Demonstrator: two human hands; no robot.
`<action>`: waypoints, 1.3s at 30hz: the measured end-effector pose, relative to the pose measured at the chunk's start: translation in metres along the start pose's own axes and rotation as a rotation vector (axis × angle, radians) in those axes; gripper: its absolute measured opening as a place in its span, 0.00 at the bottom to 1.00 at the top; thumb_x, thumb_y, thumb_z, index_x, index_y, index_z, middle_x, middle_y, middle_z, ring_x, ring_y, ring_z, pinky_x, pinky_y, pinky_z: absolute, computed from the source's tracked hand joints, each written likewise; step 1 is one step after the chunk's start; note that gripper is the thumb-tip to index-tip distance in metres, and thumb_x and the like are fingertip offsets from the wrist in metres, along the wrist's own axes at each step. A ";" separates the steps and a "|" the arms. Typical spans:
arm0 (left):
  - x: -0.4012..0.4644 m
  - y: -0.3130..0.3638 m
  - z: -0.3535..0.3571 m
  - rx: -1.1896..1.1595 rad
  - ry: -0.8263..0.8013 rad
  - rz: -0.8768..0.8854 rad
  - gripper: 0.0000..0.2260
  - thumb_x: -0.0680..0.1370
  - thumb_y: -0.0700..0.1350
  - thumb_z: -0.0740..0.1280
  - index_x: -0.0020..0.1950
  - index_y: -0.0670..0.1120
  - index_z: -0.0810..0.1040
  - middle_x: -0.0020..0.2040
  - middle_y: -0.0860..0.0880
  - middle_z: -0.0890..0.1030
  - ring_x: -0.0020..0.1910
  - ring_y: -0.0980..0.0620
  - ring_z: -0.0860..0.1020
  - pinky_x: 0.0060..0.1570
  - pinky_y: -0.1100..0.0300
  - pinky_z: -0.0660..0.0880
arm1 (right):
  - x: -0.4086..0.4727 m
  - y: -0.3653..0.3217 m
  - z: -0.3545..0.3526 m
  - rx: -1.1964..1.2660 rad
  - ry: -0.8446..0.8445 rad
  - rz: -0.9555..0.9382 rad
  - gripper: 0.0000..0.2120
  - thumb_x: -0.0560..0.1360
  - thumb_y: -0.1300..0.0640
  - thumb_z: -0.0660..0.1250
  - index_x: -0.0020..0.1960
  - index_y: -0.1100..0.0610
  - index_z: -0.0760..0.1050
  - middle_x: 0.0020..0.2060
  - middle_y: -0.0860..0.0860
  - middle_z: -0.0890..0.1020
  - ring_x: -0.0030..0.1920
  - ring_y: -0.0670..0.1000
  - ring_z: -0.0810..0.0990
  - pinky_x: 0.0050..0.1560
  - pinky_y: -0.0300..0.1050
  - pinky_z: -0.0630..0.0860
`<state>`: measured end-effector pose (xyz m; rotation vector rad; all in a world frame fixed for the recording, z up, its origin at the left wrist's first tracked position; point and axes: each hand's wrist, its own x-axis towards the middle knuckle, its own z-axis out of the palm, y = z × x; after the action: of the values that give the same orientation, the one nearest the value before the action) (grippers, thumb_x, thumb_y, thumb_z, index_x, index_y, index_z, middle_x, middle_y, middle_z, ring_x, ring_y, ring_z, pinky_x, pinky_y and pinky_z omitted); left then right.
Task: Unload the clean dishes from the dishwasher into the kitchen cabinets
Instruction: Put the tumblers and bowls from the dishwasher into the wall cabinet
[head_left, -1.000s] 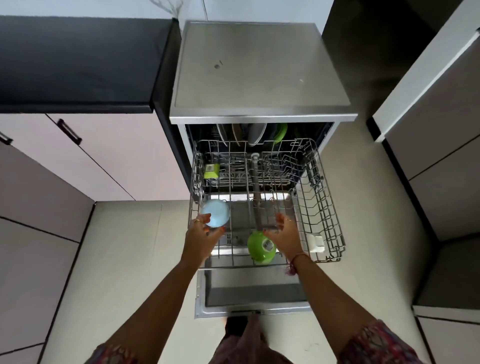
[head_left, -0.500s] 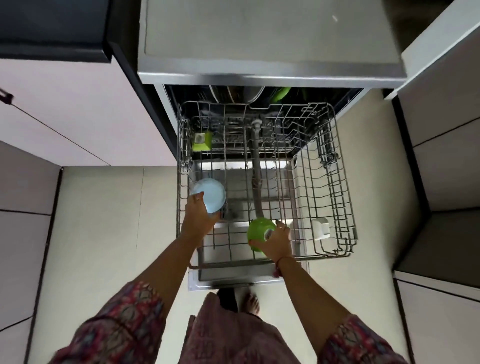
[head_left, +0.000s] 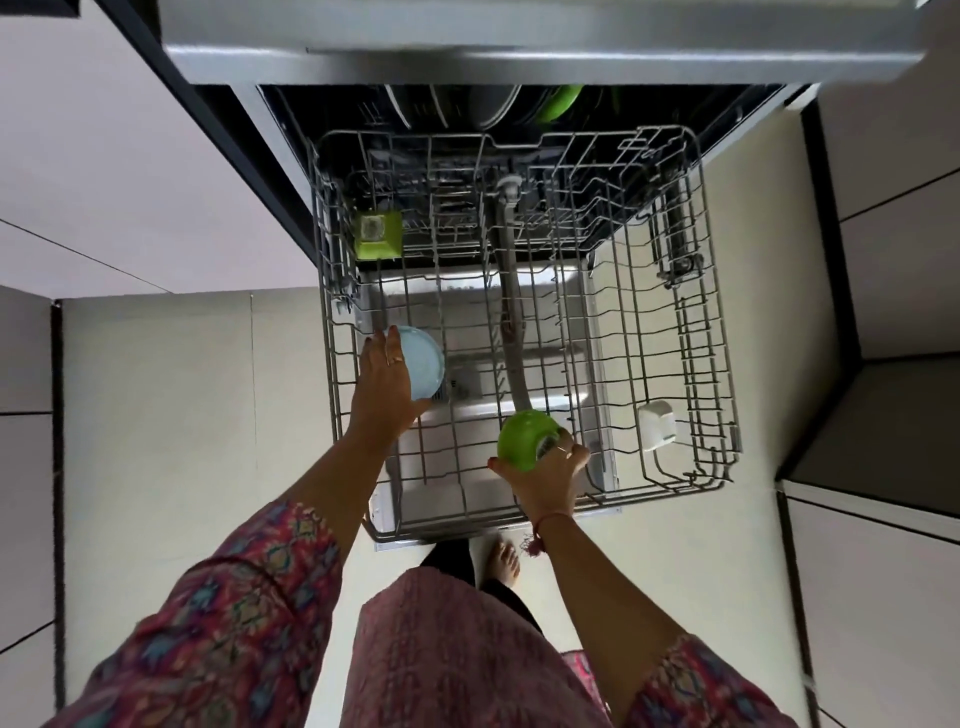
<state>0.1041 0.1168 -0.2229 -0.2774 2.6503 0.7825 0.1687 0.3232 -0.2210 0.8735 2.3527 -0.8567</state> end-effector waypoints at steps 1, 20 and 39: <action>0.002 -0.001 0.002 0.000 0.007 -0.012 0.49 0.67 0.49 0.77 0.76 0.35 0.50 0.74 0.34 0.57 0.73 0.37 0.57 0.71 0.44 0.60 | 0.001 -0.001 0.003 0.036 0.011 0.037 0.51 0.58 0.49 0.82 0.71 0.60 0.58 0.63 0.58 0.60 0.58 0.62 0.74 0.59 0.55 0.76; 0.002 0.006 0.000 -0.093 0.138 -0.017 0.47 0.60 0.46 0.81 0.73 0.39 0.62 0.68 0.36 0.65 0.68 0.39 0.64 0.65 0.44 0.67 | 0.006 0.005 0.008 0.226 0.075 0.156 0.50 0.58 0.51 0.81 0.73 0.51 0.58 0.65 0.56 0.56 0.64 0.67 0.64 0.65 0.61 0.70; -0.154 0.059 -0.097 -0.171 0.376 0.083 0.49 0.59 0.54 0.79 0.74 0.45 0.59 0.68 0.44 0.66 0.65 0.43 0.66 0.60 0.46 0.73 | -0.101 -0.014 -0.092 0.291 0.077 -0.451 0.49 0.59 0.51 0.81 0.73 0.52 0.59 0.64 0.58 0.61 0.63 0.61 0.68 0.59 0.52 0.75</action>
<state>0.2009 0.1244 -0.0575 -0.3956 2.9617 1.0803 0.2075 0.3387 -0.0901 0.4862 2.5780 -1.3945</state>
